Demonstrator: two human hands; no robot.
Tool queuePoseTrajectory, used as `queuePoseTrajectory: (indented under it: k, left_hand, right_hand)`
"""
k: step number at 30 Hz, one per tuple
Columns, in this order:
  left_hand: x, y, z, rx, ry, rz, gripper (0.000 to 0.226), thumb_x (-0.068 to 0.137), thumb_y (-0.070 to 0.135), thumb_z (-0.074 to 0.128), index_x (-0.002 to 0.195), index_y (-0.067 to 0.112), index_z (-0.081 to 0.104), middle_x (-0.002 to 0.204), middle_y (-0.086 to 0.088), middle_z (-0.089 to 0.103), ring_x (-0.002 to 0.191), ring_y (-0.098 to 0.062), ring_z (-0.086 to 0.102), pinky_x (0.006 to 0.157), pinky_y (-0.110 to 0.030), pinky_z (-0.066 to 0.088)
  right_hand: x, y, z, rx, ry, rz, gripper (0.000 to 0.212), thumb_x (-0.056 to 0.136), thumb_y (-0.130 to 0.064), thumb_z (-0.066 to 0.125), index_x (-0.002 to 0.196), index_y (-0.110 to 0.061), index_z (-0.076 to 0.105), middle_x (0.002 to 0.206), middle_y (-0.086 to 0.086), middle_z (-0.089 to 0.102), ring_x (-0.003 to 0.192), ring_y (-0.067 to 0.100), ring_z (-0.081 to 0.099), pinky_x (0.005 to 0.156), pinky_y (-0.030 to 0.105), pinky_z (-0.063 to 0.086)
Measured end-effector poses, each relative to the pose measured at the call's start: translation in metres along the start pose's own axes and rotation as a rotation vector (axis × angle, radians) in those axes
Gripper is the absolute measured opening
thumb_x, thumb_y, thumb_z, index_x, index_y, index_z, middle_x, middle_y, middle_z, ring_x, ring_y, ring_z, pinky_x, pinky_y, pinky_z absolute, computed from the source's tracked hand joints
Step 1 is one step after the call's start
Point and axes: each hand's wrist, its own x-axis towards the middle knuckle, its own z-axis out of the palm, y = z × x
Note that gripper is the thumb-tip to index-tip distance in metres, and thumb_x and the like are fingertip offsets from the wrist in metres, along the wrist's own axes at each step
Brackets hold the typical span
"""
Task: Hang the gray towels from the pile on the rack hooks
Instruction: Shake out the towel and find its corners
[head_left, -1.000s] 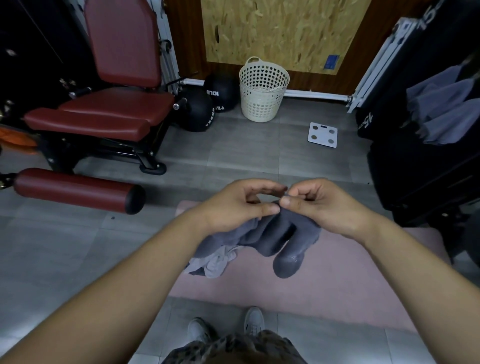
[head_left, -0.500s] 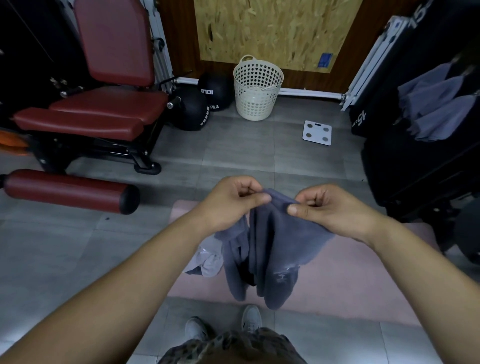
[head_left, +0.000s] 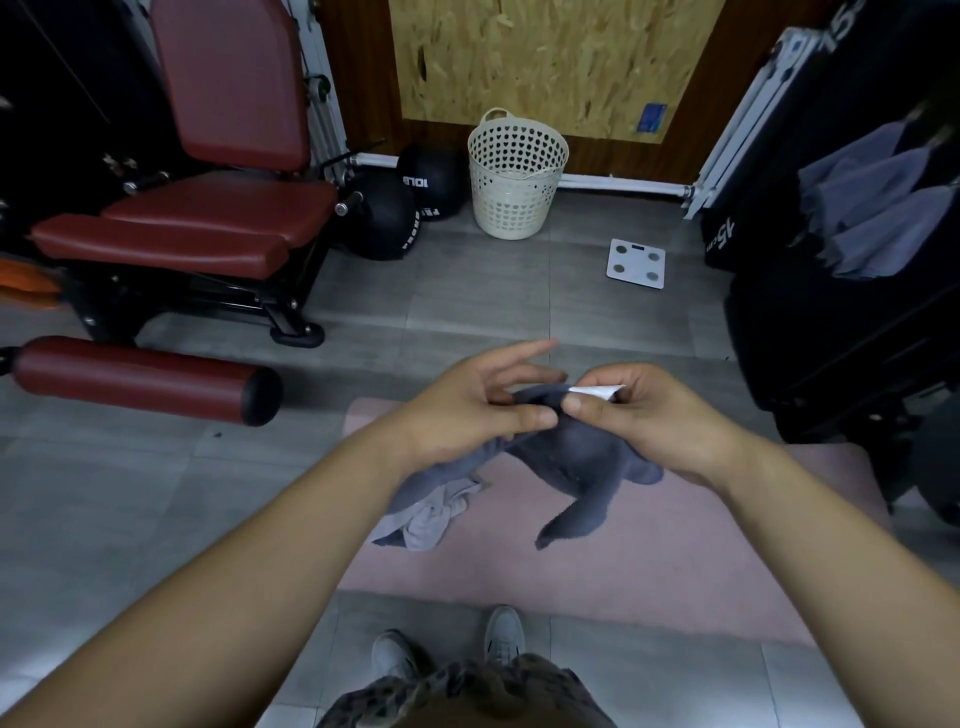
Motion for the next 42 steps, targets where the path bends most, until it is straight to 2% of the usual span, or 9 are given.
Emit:
queuePoseTrajectory:
  k: [6, 10, 13, 15, 19, 23, 33, 38, 42]
  left_hand:
    - [0.013, -0.006, -0.009, 0.168, 0.104, 0.04, 0.005, 0.089, 0.007, 0.072, 0.087, 0.01, 0.069, 0.078, -0.002, 0.068, 0.071, -0.01, 0.061, 0.069, -0.022, 0.049]
    - [0.012, -0.012, -0.016, 0.063, 0.257, 0.015, 0.007, 0.089, 0.005, 0.071, 0.086, 0.007, 0.065, 0.07, -0.001, 0.064, 0.057, -0.004, 0.053, 0.059, -0.015, 0.045]
    - [0.012, -0.018, -0.009, 0.113, 0.368, -0.045, 0.029, 0.085, 0.014, 0.078, 0.111, 0.015, 0.065, 0.097, -0.004, 0.066, 0.08, -0.005, 0.06, 0.076, -0.013, 0.048]
    - [0.013, -0.021, -0.002, 0.08, 0.421, -0.101, 0.053, 0.083, 0.012, 0.08, 0.128, 0.022, 0.055, 0.11, -0.004, 0.057, 0.092, -0.008, 0.057, 0.082, -0.015, 0.048]
    - [0.012, -0.026, 0.011, -0.301, 0.415, -0.096, 0.041, 0.082, -0.021, 0.058, 0.107, 0.011, 0.059, 0.083, -0.007, 0.054, 0.066, -0.009, 0.058, 0.068, -0.018, 0.049]
    - [0.009, -0.031, 0.014, -0.451, 0.46, -0.105, 0.029, 0.089, -0.019, 0.054, 0.096, 0.006, 0.067, 0.072, -0.006, 0.064, 0.072, -0.018, 0.06, 0.081, -0.028, 0.05]
    - [-0.005, -0.031, 0.012, -0.329, 0.581, -0.046, 0.026, 0.088, -0.003, 0.068, 0.076, 0.019, 0.077, 0.074, -0.002, 0.072, 0.08, -0.02, 0.065, 0.089, -0.041, 0.052]
    - [-0.009, -0.03, 0.012, -0.109, 0.574, 0.029, 0.019, 0.09, -0.002, 0.067, 0.082, 0.014, 0.072, 0.072, 0.01, 0.072, 0.071, 0.0, 0.066, 0.07, -0.014, 0.051]
    - [-0.012, -0.03, 0.015, -0.185, 0.551, 0.008, 0.014, 0.089, -0.003, 0.067, 0.087, 0.01, 0.073, 0.076, 0.005, 0.076, 0.073, -0.003, 0.07, 0.068, -0.015, 0.053]
  right_hand:
    - [-0.003, -0.004, -0.012, 0.041, -0.125, 0.086, 0.02, 0.087, -0.03, 0.076, 0.077, -0.014, 0.068, 0.068, -0.003, 0.062, 0.064, 0.008, 0.054, 0.059, 0.019, 0.041]
    - [-0.009, 0.005, -0.024, -0.039, -0.044, 0.175, 0.022, 0.089, -0.033, 0.072, 0.079, -0.015, 0.064, 0.059, 0.001, 0.05, 0.053, 0.014, 0.038, 0.047, 0.023, 0.031]
    - [-0.011, 0.006, -0.023, 0.129, 0.087, 0.078, 0.025, 0.084, -0.029, 0.069, 0.104, -0.015, 0.064, 0.056, 0.005, 0.054, 0.046, 0.016, 0.038, 0.042, 0.023, 0.034]
    - [-0.011, 0.007, -0.019, 0.263, 0.119, 0.005, 0.027, 0.077, -0.034, 0.076, 0.095, -0.016, 0.068, 0.057, 0.006, 0.06, 0.046, 0.014, 0.047, 0.043, 0.023, 0.04]
    - [-0.012, 0.011, -0.009, 0.466, -0.024, 0.003, 0.053, 0.059, -0.04, 0.094, 0.098, -0.01, 0.075, 0.088, 0.018, 0.074, 0.076, 0.025, 0.074, 0.061, 0.024, 0.055]
    - [-0.015, 0.012, -0.004, 0.424, -0.118, 0.04, 0.052, 0.078, 0.005, 0.075, 0.127, 0.002, 0.058, 0.116, 0.027, 0.07, 0.107, 0.039, 0.069, 0.079, 0.03, 0.057]
    - [-0.006, 0.009, 0.021, 0.066, 0.064, 0.011, 0.009, 0.093, -0.001, 0.064, 0.09, -0.006, 0.071, 0.078, 0.01, 0.076, 0.074, 0.017, 0.072, 0.067, 0.027, 0.057]
    - [-0.006, 0.013, 0.024, -0.39, 0.161, -0.179, 0.011, 0.089, -0.017, 0.074, 0.083, -0.027, 0.073, 0.105, -0.004, 0.061, 0.108, 0.01, 0.056, 0.097, 0.016, 0.041]
    - [-0.004, 0.006, 0.031, -0.122, 0.064, -0.119, 0.013, 0.095, -0.006, 0.064, 0.088, -0.012, 0.073, 0.084, 0.006, 0.07, 0.079, 0.014, 0.063, 0.075, 0.03, 0.051]
